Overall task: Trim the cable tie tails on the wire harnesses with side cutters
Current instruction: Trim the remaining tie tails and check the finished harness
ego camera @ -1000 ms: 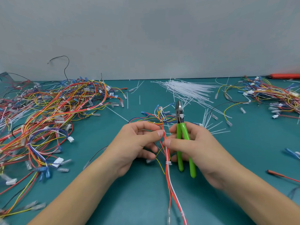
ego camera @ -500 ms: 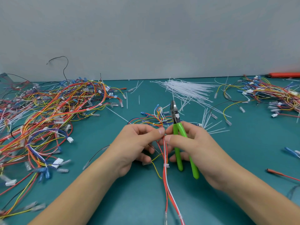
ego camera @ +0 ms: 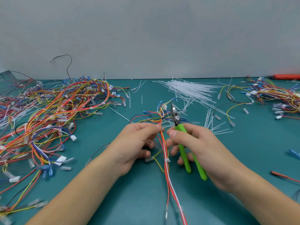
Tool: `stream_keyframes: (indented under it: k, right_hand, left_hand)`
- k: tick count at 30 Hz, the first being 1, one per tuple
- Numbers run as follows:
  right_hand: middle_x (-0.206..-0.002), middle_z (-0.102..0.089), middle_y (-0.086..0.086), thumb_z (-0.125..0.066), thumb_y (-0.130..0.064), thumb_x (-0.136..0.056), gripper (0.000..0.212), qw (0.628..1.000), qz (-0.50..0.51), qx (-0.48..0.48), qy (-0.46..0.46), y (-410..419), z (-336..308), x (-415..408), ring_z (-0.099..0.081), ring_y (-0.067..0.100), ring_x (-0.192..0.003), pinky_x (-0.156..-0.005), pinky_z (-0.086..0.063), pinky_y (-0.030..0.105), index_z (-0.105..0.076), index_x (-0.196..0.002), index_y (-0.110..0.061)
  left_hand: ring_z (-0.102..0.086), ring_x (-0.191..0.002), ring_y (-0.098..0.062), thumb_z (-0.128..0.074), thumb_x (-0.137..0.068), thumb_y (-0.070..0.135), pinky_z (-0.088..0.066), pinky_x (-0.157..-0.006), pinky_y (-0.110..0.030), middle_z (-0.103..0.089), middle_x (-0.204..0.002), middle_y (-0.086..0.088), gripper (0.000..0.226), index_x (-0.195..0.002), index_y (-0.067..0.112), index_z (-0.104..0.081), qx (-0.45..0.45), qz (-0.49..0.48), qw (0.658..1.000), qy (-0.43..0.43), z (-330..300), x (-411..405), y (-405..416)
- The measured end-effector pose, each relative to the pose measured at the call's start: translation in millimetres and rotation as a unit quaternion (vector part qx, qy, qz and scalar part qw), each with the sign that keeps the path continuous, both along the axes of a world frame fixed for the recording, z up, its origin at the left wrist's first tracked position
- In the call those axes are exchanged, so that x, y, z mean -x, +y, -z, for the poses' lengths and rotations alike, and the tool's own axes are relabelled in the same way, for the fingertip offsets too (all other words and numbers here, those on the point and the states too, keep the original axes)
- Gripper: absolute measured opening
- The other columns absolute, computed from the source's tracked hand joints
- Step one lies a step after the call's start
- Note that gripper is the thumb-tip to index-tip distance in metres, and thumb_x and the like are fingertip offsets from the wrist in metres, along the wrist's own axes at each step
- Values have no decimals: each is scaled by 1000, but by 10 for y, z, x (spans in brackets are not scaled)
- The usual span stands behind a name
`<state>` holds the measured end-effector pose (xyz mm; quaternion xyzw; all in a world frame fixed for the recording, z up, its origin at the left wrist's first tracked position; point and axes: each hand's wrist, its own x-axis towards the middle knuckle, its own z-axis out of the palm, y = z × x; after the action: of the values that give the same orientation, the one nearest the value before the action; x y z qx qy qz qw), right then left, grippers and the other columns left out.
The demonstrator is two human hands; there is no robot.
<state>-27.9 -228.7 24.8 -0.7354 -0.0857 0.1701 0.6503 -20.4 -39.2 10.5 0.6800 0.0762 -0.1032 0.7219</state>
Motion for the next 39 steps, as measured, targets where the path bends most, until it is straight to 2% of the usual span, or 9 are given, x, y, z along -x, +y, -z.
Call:
stream_keyframes:
  k: [5, 9, 14, 17, 23, 25, 29, 33, 39]
  right_hand:
    - [-68, -68, -10, -63, -63, -78, 41, 996, -9, 75, -43, -6, -17, 34, -56, 4, -55, -51, -43, 21, -74, -88, -25]
    - [-87, -68, 14, -58, -75, -68, 59, 988, 3, 127, -91, -34, 13, 25, -53, 14, -67, -62, -45, 40, -72, -96, -24]
    - [-90, -77, -4, -57, -74, -70, 53, 988, -12, 136, -66, -77, -18, 4, -64, 6, -69, -67, -51, 40, -73, -93, -29]
    - [-89, -76, 0, -57, -73, -72, 55, 986, -24, 152, -69, -66, -23, 40, -64, 7, -67, -65, -53, 47, -73, -94, -25]
    - [-89, -77, -1, -57, -73, -74, 54, 986, -32, 152, -67, -76, -40, 31, -67, 31, -77, -62, -52, 65, -74, -95, -27]
    - [-89, -77, -3, -59, -71, -77, 48, 987, -30, 143, -60, -77, -47, 18, -66, 32, -74, -58, -52, 60, -75, -94, -28]
    - [-70, -74, -7, -65, -51, -97, 31, 992, -36, 120, -26, -80, -43, -7, -57, 12, -50, -45, -41, 26, -75, -85, -24]
    - [-74, -76, 6, -65, -54, -94, 38, 994, -53, 93, -1, -49, -46, 15, -54, 22, -51, -53, -41, 38, -75, -84, -19]
    - [-61, -69, -4, -64, -51, -97, 35, 992, -47, 112, -22, -73, 3, -8, -49, 16, -47, -46, -41, 31, -75, -83, -21]
  left_hand:
    - [-47, -52, -6, -74, -89, 33, -36, -42, -18, -50, -68, 9, 14, -91, 20, -78, 72, -49, 996, -6, 4, -16, 19]
    - [-47, -53, -6, -76, -86, 36, -36, -42, -18, -51, -70, 9, 20, -97, 19, -77, 87, -69, 993, -27, 17, -15, 4]
    - [-48, -54, -5, -77, -83, 38, -37, -43, -18, -51, -69, 10, 15, -81, 23, -76, 101, -75, 991, -40, 46, -5, -25]
    - [-49, -55, -5, -77, -83, 37, -37, -43, -18, -52, -70, 10, 16, -86, 22, -81, 109, -85, 989, -47, 32, -22, 6]
    - [-48, -56, -7, -80, -71, 43, -37, -45, -18, -49, -69, 9, 36, -97, 18, -79, 95, -64, 992, -55, 61, -12, 26]
    - [-47, -57, -8, -78, -82, 37, -37, -46, -18, -49, -69, 8, 21, -94, 19, -78, 88, -59, 993, -53, 84, -8, 3]
    - [-46, -57, -8, -74, -89, 31, -37, -46, -19, -47, -67, 8, 14, -93, 18, -78, 82, -59, 994, -52, 94, -7, -10]
    - [-45, -56, -8, -74, -91, 27, -37, -46, -19, -47, -67, 7, 10, -89, 18, -78, 87, -64, 993, -47, 80, -5, -6]
    - [-45, -56, -8, -75, -90, 26, -38, -45, -20, -47, -64, 7, 12, -80, 20, -77, 78, -62, 994, -42, 78, -2, 8]
